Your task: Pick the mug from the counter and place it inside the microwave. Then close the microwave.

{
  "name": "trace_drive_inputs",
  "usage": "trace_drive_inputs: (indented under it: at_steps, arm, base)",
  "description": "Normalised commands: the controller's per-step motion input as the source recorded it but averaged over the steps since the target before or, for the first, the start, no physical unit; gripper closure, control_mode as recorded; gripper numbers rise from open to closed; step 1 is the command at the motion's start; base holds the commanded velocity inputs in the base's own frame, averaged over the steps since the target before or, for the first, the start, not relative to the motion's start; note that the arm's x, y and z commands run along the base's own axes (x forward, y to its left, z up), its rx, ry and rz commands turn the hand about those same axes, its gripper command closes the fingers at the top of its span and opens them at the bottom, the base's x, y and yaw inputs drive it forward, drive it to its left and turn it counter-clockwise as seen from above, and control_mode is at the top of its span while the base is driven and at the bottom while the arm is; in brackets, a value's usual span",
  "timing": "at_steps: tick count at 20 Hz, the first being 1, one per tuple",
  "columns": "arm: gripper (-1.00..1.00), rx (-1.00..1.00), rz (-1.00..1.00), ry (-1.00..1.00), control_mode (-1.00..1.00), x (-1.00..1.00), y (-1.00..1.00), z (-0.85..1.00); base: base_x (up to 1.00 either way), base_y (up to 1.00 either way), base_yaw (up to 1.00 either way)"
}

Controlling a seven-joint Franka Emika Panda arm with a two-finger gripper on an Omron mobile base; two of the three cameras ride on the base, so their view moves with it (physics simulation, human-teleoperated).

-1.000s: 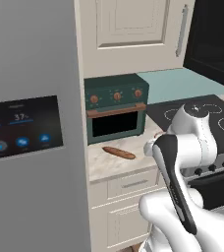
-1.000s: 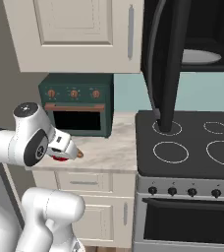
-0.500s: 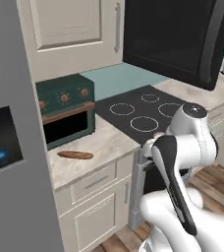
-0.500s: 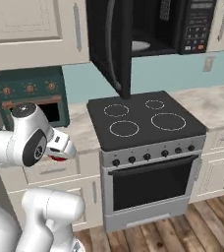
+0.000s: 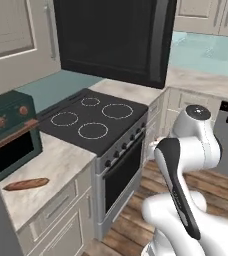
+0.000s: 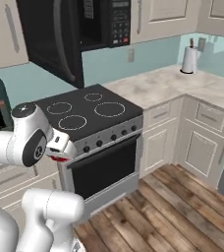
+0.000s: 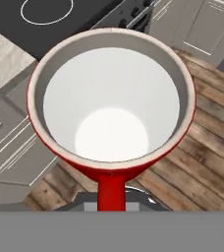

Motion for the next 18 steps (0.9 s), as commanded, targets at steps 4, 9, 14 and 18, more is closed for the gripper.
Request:
trace_drive_inputs:
  at_steps: [4,9,14,18]
  arm:
    - [1.0,0.0,0.0,0.0,1.0,0.0,0.0,0.0]
    - [1.0,0.0,0.0,0.0,1.0,0.0,0.0,0.0]
    - [1.0,0.0,0.0,0.0,1.0,0.0,0.0,0.0]
    - [1.0,0.0,0.0,0.0,1.0,0.0,0.0,0.0]
  base:
    - [0.05,-0.14,-0.5]
    - [0.19,-0.27,-0.38]
    - [0.27,-0.52,-0.23]
    - [0.59,-0.68,-0.01]
